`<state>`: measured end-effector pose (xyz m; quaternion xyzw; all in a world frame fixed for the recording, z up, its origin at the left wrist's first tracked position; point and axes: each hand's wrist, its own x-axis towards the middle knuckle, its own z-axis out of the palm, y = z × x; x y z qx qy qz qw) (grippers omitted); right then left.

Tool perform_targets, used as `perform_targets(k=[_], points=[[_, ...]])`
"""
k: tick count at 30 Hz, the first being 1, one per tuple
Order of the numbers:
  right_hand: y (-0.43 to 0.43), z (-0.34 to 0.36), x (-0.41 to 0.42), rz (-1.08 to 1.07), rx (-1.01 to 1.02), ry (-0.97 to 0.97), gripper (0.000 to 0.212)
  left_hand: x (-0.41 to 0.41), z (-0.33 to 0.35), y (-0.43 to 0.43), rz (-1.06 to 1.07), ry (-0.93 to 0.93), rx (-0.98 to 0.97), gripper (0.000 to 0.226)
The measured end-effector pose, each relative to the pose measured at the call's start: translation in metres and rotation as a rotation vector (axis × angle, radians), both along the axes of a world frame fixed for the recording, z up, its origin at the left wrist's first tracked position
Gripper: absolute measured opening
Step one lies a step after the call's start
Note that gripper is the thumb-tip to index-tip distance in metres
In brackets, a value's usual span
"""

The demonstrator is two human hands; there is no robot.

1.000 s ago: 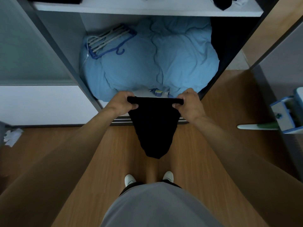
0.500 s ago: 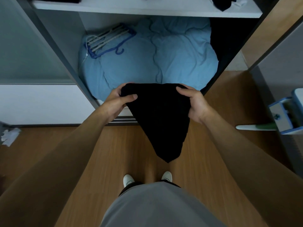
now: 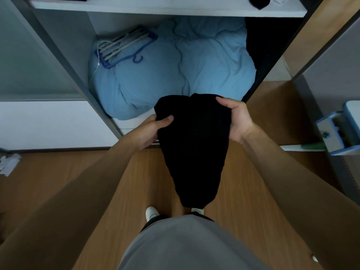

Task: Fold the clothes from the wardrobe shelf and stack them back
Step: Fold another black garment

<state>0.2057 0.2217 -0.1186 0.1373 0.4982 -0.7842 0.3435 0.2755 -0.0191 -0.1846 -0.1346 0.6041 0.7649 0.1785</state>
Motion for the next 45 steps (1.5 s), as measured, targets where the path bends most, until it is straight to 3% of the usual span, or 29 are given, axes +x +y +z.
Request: perform_targets(k=[3, 7, 10, 14, 17, 19, 22, 26, 32, 34, 38, 41, 45], points=[[0.009, -0.001, -0.007, -0.049, -0.041, 0.012, 0.035, -0.002, 0.012, 0.008, 0.044, 0.005, 0.013, 0.017], [0.018, -0.009, -0.015, -0.038, -0.042, 0.116, 0.046, -0.007, 0.028, 0.018, 0.179, -0.01, 0.016, 0.021], [0.023, -0.026, -0.008, 0.077, -0.039, 0.153, 0.048, -0.009, 0.036, 0.02, 0.29, -0.044, 0.013, 0.037], [0.013, -0.05, 0.012, 0.32, 0.219, 0.3, 0.049, -0.008, 0.043, 0.014, 0.384, -0.055, 0.044, 0.045], [-0.004, -0.057, 0.024, 0.354, 0.36, 0.391, 0.042, -0.01, 0.048, 0.005, 0.417, -0.041, 0.034, 0.047], [-0.012, -0.055, 0.027, 0.288, 0.304, 0.373, 0.034, -0.012, 0.049, -0.004, 0.426, -0.026, -0.012, 0.044], [-0.021, -0.043, 0.025, 0.191, 0.158, 0.288, 0.038, -0.011, 0.047, -0.021, 0.43, -0.006, -0.026, 0.042], [-0.031, -0.024, 0.022, 0.139, 0.056, 0.205, 0.032, 0.002, 0.031, -0.036, 0.324, 0.074, 0.054, 0.045], [-0.027, -0.016, 0.02, 0.111, -0.021, 0.081, 0.039, 0.029, -0.001, -0.025, 0.013, 0.036, -0.137, 0.062], [-0.024, -0.016, 0.019, 0.111, -0.034, 0.065, 0.04, 0.028, -0.002, -0.02, -0.026, 0.015, -0.164, 0.055], [-0.019, -0.014, 0.01, 0.063, -0.041, 0.045, 0.042, 0.015, 0.002, -0.013, 0.091, 0.066, -0.188, 0.018], [-0.014, -0.018, 0.007, 0.091, 0.052, 0.086, 0.041, 0.007, 0.008, -0.009, 0.219, 0.069, -0.169, 0.015], [-0.015, -0.039, 0.021, 0.235, 0.332, 0.184, 0.03, 0.003, 0.013, -0.009, 0.305, 0.056, -0.111, 0.017]])
